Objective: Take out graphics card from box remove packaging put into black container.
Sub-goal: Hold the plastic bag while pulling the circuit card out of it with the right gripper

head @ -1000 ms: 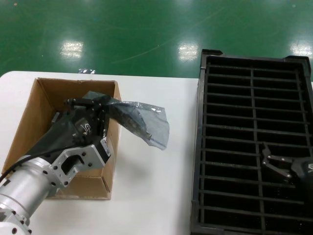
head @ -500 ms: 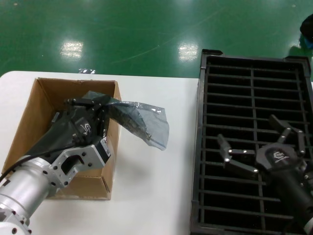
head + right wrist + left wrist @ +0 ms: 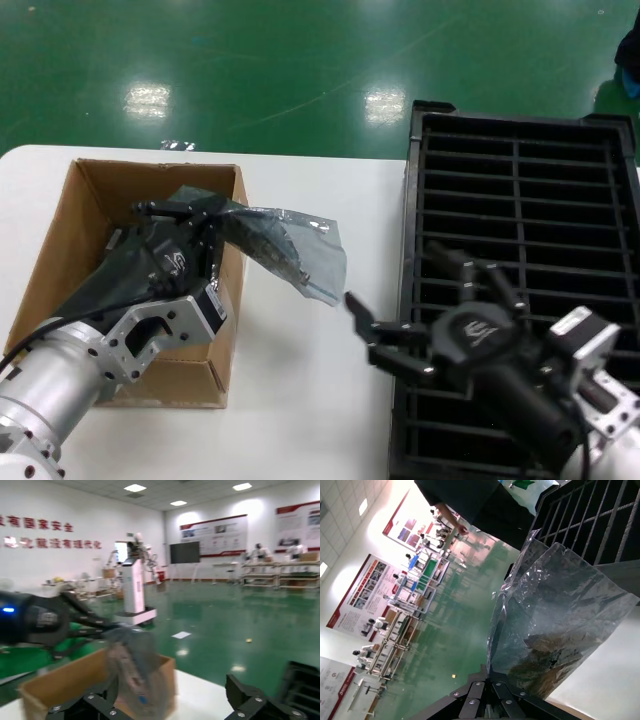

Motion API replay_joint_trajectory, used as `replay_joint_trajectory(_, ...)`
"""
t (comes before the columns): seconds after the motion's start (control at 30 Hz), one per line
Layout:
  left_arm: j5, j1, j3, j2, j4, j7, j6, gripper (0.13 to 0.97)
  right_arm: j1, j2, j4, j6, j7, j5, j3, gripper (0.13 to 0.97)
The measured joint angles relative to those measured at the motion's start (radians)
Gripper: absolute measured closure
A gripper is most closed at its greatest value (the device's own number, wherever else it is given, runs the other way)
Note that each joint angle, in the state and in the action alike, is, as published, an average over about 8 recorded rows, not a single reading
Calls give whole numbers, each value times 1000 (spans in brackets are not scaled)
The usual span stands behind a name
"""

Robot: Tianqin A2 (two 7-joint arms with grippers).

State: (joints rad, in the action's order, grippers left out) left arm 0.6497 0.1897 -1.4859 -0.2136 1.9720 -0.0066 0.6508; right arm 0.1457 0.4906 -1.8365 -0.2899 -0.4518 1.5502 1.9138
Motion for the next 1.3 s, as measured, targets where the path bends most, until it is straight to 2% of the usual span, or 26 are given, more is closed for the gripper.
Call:
replay_joint_trajectory(0.27,0,0,0,0,0,0,0,958,21,-69,8,-64,-87,-119,34,434)
replay_joint_trajectory(0.3,0,0,0,0,0,0,0,958,24,-78,14,-70,-90,-127,36,434)
replay_joint_trajectory(0.57,0,0,0,0,0,0,0,958,36,-118,37,-103,-97,-172,28,653)
replay_joint_trajectory(0.6,0,0,0,0,0,0,0,958,35,-119,38,-107,-98,-177,24,653)
replay_joint_trajectory(0.87,0,0,0,0,0,0,0,958,29,-140,36,-135,-96,-211,7,823)
replay_joint_trajectory(1.0,0,0,0,0,0,0,0,958,37,-152,44,-147,-85,-215,5,823)
replay_joint_trajectory(1.3,0,0,0,0,0,0,0,958,88,-177,115,-166,-24,-179,20,927)
